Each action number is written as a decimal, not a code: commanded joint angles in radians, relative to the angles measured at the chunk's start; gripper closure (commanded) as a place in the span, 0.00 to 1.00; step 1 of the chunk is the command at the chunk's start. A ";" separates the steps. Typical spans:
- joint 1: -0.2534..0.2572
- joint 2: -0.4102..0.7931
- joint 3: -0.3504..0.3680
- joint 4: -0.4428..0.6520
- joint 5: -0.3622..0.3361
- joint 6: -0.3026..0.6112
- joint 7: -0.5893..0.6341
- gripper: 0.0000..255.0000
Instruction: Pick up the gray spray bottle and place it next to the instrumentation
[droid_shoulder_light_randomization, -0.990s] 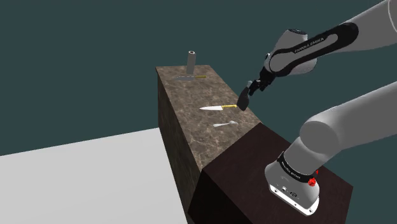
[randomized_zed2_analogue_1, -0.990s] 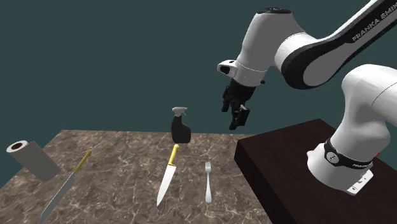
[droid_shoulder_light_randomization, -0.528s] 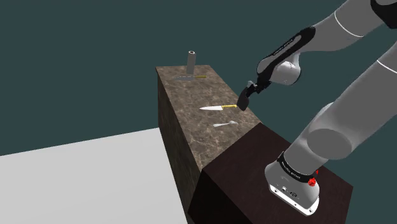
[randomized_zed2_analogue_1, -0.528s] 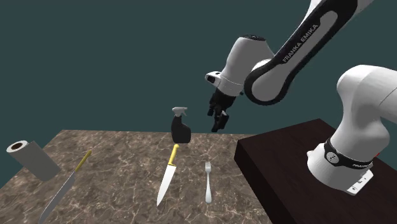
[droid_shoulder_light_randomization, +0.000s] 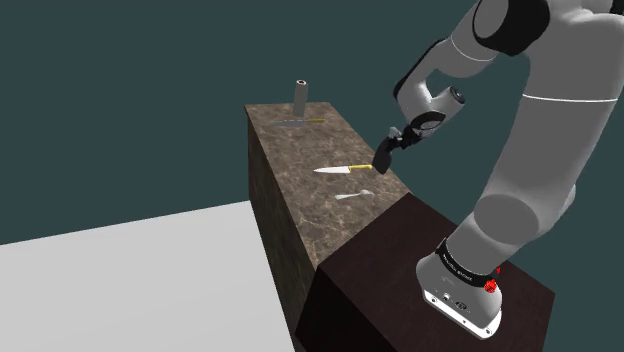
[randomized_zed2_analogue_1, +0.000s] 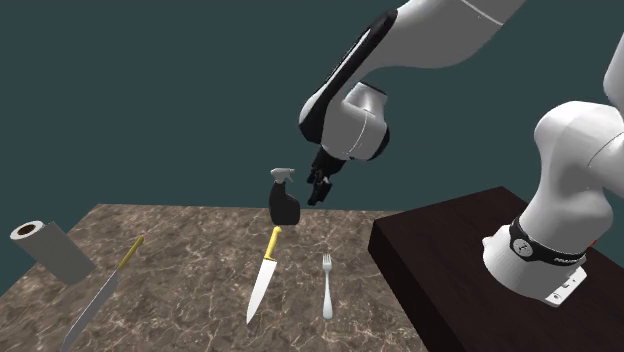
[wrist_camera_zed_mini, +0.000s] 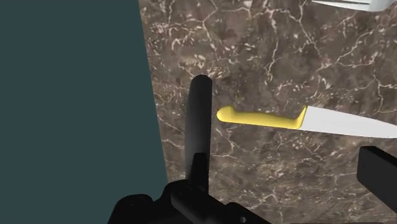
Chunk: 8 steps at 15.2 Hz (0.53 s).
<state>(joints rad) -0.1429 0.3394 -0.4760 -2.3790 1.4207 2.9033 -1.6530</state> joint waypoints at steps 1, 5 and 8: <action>-0.061 0.083 0.032 0.083 0.146 -0.036 -0.126 0.00; -0.142 0.233 0.049 0.239 0.305 -0.112 -0.247 0.00; -0.171 0.304 0.057 0.311 0.356 -0.141 -0.276 0.00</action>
<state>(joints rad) -0.3047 0.6200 -0.4224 -2.0913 1.7599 2.7710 -1.9193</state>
